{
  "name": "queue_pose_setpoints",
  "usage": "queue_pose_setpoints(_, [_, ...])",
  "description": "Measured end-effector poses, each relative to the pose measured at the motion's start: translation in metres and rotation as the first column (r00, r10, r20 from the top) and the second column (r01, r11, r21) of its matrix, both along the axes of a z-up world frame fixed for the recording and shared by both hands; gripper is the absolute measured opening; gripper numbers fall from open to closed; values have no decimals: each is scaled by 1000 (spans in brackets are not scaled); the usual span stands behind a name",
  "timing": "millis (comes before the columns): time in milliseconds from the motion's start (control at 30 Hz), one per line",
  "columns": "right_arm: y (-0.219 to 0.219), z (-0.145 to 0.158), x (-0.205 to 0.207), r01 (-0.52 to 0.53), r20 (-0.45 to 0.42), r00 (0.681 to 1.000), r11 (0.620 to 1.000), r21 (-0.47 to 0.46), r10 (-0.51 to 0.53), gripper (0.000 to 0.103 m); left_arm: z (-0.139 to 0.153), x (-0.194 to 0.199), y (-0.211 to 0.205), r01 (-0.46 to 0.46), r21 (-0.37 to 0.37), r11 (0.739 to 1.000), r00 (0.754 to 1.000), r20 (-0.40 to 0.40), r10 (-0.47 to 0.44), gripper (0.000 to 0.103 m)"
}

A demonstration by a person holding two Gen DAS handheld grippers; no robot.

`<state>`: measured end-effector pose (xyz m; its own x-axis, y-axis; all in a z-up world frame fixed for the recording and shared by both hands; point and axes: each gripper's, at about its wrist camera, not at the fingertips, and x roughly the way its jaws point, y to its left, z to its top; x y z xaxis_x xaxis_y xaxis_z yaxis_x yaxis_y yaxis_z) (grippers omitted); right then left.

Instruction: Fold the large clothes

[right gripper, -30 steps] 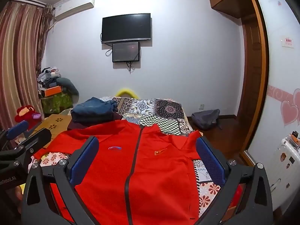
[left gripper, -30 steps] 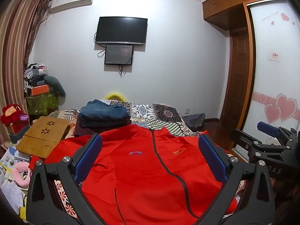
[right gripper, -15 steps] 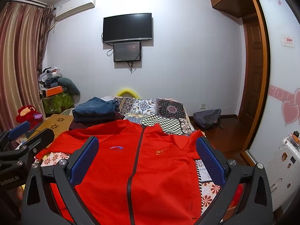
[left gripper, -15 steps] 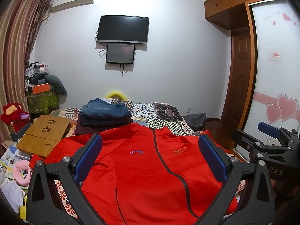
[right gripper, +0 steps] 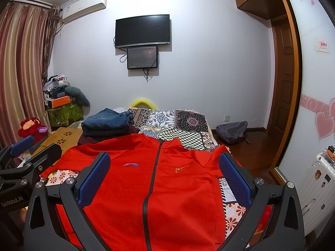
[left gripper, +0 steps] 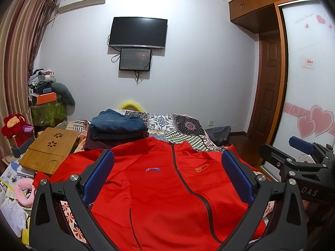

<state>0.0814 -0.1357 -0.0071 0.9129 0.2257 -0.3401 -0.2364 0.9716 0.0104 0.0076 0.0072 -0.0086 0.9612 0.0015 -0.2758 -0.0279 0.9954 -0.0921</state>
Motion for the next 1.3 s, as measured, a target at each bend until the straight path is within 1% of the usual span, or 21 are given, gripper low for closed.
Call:
queue_pose_setpoints(767, [5, -2, 1, -2, -12, 1000, 1000, -5, 2, 103, 0, -1, 5, -7, -7, 1000, 1000, -8, 7, 103])
queue_pose_setpoints(1067, [7, -2, 12, -13, -34, 999, 1000, -2, 13, 103, -3, 7, 7, -15, -11, 1000, 1000, -23, 15, 103])
queue_pose_setpoints(1300, [9, -4, 30, 1, -55, 999, 1000, -16, -2, 103, -2, 24, 17, -30, -7, 1000, 999, -34, 30, 103])
